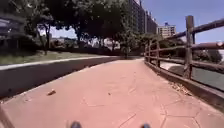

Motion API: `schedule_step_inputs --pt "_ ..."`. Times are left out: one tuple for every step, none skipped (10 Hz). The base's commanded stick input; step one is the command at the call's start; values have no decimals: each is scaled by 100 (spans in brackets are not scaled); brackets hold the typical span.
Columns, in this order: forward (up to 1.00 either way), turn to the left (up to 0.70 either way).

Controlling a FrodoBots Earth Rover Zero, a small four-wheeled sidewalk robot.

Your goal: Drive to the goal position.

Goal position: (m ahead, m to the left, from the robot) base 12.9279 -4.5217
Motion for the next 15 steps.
schedule_step_inputs --pt "100 0" --pt "100 0" --pt "100 0" --pt "100 0" --pt "100 0" --pt "100 0" --pt "100 0" --pt "100 0" --pt "100 -11" --pt "100 -40" --pt "100 -40" --pt "100 -40" --pt "100 -40" --pt "100 -34" --pt "100 -6"
